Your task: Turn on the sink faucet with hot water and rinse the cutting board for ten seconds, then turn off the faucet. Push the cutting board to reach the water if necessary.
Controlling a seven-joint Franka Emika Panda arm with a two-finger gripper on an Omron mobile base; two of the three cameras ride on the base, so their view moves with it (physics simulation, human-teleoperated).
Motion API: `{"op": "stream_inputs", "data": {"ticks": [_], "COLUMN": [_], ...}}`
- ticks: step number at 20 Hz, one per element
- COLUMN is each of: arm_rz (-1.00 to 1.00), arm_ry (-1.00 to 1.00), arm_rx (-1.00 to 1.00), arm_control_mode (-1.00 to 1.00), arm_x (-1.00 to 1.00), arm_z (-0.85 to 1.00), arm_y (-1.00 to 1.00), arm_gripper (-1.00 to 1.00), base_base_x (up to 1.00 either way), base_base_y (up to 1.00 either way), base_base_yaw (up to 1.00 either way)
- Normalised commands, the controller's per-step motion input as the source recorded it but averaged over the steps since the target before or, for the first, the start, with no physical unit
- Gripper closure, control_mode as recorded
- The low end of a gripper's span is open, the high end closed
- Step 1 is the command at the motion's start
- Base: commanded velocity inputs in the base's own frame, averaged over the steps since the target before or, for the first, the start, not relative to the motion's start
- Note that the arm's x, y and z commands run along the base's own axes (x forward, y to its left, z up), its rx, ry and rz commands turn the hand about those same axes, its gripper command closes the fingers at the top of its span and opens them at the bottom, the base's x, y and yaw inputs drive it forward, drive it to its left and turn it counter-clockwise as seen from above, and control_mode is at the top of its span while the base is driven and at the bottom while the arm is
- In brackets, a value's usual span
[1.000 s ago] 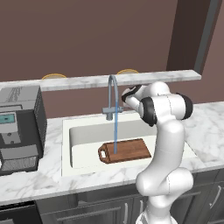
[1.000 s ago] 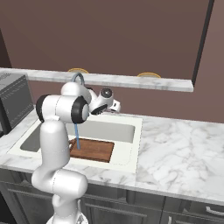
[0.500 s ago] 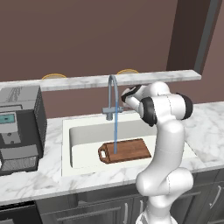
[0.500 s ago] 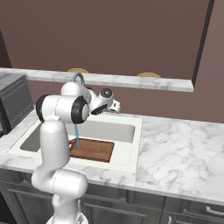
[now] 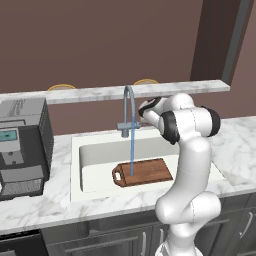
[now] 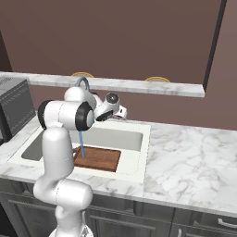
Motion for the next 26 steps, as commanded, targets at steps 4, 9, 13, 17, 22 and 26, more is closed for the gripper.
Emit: {"op": "stream_inputs", "data": {"ticks": [4,9,13,17,22,26], "arm_rz": [0.00,0.00,0.01,0.01,0.00,0.00], "arm_ry": [0.00,0.00,0.00,-0.02,-0.04,-0.06], "arm_rx": [0.00,0.00,0.00,0.00,0.00,0.00], "arm_control_mode": [-1.00,-1.00,-1.00,-1.00,-1.00,-1.00], "arm_x": [0.00,0.00,0.02,0.03,0.06,0.07], "arm_z": [0.00,0.00,0.00,0.00,0.00,0.00], "arm_y": [0.29,0.32,0.33,0.29,0.20,0.15], "arm_gripper": [-1.00,-1.00,-1.00,-1.00,-1.00,-1.00], "base_base_x": [0.00,0.00,0.00,0.00,0.00,0.00], "base_base_y": [0.00,0.00,0.00,0.00,0.00,0.00], "base_base_yaw": [0.00,0.00,0.00,0.00,0.00,0.00]}}
